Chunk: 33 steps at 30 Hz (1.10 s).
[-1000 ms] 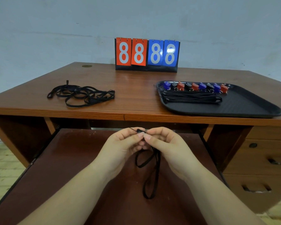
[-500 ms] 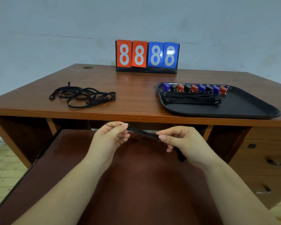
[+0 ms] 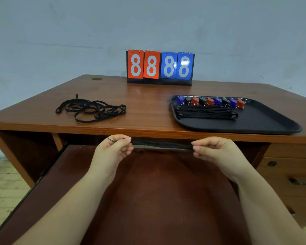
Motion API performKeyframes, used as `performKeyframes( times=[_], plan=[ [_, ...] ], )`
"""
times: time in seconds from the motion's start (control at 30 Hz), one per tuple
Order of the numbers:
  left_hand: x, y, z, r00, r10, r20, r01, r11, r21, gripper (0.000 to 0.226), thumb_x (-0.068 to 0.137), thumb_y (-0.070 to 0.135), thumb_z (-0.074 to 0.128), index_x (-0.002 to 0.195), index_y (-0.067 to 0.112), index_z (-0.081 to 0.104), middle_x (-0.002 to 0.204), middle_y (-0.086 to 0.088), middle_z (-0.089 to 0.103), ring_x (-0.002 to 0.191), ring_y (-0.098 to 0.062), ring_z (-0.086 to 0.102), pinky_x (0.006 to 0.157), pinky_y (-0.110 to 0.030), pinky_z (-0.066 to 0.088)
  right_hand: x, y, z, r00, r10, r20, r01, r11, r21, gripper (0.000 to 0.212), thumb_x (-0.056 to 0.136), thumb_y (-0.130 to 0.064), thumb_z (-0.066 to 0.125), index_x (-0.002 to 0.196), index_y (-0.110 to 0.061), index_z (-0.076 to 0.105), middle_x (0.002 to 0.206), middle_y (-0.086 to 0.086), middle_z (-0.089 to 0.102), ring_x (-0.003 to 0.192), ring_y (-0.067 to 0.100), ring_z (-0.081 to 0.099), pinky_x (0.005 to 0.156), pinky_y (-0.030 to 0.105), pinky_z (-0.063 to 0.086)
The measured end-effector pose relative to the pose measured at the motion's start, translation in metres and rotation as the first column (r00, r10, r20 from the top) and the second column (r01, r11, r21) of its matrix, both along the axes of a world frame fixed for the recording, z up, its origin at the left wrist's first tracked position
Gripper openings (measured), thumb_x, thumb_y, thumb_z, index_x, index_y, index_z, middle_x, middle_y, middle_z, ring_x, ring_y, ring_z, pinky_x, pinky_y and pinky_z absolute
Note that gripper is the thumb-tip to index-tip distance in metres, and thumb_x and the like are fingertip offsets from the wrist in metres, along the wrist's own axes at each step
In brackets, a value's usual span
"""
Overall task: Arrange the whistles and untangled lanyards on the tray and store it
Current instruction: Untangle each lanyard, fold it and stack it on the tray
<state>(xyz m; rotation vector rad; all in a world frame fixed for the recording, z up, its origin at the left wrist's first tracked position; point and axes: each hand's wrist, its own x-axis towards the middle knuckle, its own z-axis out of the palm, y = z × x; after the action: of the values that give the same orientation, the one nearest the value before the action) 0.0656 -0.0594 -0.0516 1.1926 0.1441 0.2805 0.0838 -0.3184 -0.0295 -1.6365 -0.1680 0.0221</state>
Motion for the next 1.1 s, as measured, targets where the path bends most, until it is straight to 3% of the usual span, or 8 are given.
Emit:
performKeyframes(
  times=[0.23,0.43,0.63,0.8,0.97,1.1],
  plan=[
    [-0.001,-0.006,0.004,0.999,0.007,0.031,-0.009,0.998,0.058,0.013,0.083,0.003,0.063,0.078,0.015,0.064,0.063,0.001,0.068,0.066,-0.012,0.066,0.066,-0.022,0.054,0.002,-0.007,0.010,0.995,-0.086,0.047,0.089,0.994,-0.065,0.020,0.080,0.001,0.067,0.087,-0.016,0.074,0.083,0.003,0.076,0.082,0.012,0.072,0.076,0.019,0.057],
    [0.014,-0.029,0.032,0.997,-0.001,0.073,-0.014,0.978,0.209,0.012,0.080,0.000,0.067,0.079,0.011,0.065,0.062,0.001,0.070,0.066,-0.011,0.069,0.063,-0.017,0.056,0.013,-0.031,0.048,0.976,-0.181,0.125,0.198,0.969,-0.147,0.017,0.079,-0.001,0.070,0.087,-0.016,0.073,0.081,0.003,0.075,0.077,0.008,0.072,0.064,0.011,0.054],
    [0.048,-0.057,0.064,0.994,-0.062,0.088,0.015,0.887,0.462,0.006,0.079,0.007,0.071,0.082,0.011,0.069,0.074,-0.001,0.070,0.070,-0.010,0.067,0.062,-0.013,0.052,0.043,-0.067,0.082,0.945,-0.208,0.252,0.304,0.843,-0.443,0.013,0.078,-0.011,0.073,0.088,-0.019,0.071,0.082,-0.005,0.071,0.079,0.004,0.065,0.063,0.010,0.043],
    [0.077,-0.083,0.069,0.996,-0.027,0.087,-0.044,0.698,0.715,0.005,0.078,0.021,0.075,0.079,0.022,0.070,0.088,0.006,0.064,0.079,-0.001,0.057,0.064,-0.005,0.039,0.074,-0.096,0.073,0.957,-0.193,0.216,0.288,0.710,-0.643,0.013,0.078,-0.015,0.074,0.079,-0.025,0.065,0.081,-0.006,0.069,0.078,0.004,0.063,0.070,0.017,0.048],
    [0.111,-0.098,0.060,1.000,-0.012,-0.007,0.013,0.603,0.798,0.010,0.073,0.030,0.078,0.068,0.032,0.069,0.090,0.001,0.068,0.085,-0.013,0.063,0.076,-0.027,0.050,0.090,-0.114,0.063,0.972,-0.168,0.166,0.237,0.666,-0.707,0.011,0.079,-0.017,0.073,0.079,-0.024,0.065,0.081,-0.005,0.067,0.077,0.007,0.062,0.065,0.016,0.045],
    [0.123,-0.102,0.054,0.994,0.058,-0.090,0.048,0.513,0.857,0.010,0.071,0.038,0.077,0.067,0.033,0.069,0.090,0.008,0.069,0.092,-0.013,0.062,0.088,-0.042,0.050,0.100,-0.116,0.060,0.974,-0.155,0.165,0.226,0.637,-0.737,0.011,0.079,-0.020,0.073,0.078,-0.026,0.064,0.081,-0.007,0.066,0.076,0.005,0.060,0.064,0.015,0.045]
  ],
)
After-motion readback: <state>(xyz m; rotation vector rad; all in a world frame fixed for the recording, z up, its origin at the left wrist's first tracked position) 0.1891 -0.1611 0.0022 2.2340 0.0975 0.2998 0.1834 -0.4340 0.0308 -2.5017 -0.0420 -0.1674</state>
